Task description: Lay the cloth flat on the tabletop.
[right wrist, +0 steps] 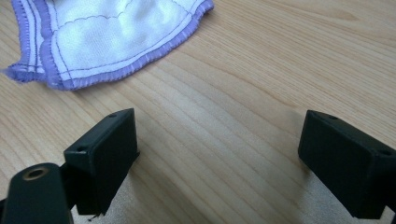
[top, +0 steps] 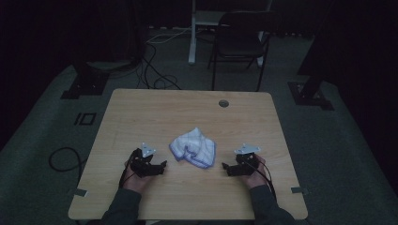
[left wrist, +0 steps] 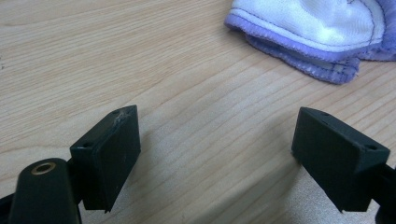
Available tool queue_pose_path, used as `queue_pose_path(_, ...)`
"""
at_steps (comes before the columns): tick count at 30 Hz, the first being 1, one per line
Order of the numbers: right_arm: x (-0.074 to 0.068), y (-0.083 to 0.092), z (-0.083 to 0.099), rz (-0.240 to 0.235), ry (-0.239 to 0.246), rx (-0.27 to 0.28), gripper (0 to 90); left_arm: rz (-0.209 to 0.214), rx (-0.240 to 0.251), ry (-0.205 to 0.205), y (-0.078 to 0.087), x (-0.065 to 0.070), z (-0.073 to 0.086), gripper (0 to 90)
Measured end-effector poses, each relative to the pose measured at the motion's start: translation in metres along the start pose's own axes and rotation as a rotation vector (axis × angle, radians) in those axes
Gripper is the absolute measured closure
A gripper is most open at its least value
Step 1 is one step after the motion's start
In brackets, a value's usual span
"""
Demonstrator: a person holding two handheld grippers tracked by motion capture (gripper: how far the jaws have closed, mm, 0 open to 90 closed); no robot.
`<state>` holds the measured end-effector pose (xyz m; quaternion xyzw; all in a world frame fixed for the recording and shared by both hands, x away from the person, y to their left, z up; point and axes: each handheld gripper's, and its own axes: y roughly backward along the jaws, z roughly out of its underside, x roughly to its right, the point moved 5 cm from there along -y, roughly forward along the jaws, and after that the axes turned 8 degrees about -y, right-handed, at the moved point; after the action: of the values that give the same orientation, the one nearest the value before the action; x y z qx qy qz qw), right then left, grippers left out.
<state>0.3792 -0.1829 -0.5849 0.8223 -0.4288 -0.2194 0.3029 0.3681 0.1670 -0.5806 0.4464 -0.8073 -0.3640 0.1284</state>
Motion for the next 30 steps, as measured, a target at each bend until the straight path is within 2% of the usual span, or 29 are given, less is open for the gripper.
queue_pose_path(3,0.000,0.000,0.000,0.002,-0.001,0.000,12.2,0.000,-0.002,0.000,0.000,0.000,-0.001,16.1)
queue_pose_path(5,0.000,0.000,0.000,0.008,-0.009,0.005,13.7,-0.007,-0.020,0.010,0.001,0.002,-0.002,16.6)
queue_pose_path(8,0.000,0.000,-0.001,0.017,-0.018,0.006,14.3,-0.003,-0.025,-0.010,0.004,0.005,-0.002,25.0)
queue_pose_path(10,-0.001,0.000,0.000,0.023,-0.023,0.007,14.3,0.003,-0.023,0.002,0.004,0.005,-0.002,25.8)
queue_pose_path(16,-0.003,0.001,0.000,0.026,-0.025,-0.004,14.8,0.006,-0.008,-0.001,0.002,0.005,-0.002,25.9)
queue_pose_path(21,-0.005,0.003,0.000,0.020,-0.018,-0.015,21.0,0.004,-0.006,-0.001,0.002,0.005,-0.002,26.3)
queue_pose_path(24,-0.006,0.005,-0.001,0.019,-0.017,-0.013,31.2,0.008,-0.001,-0.001,0.003,0.005,-0.003,29.9)
queue_pose_path(27,-0.008,0.008,-0.001,0.016,-0.011,-0.005,48.9,0.013,-0.008,-0.008,0.003,0.005,-0.004,33.7)
queue_pose_path(30,-0.015,0.008,-0.001,0.006,0.014,0.003,55.3,0.020,-0.009,-0.014,0.004,0.007,-0.005,37.8)
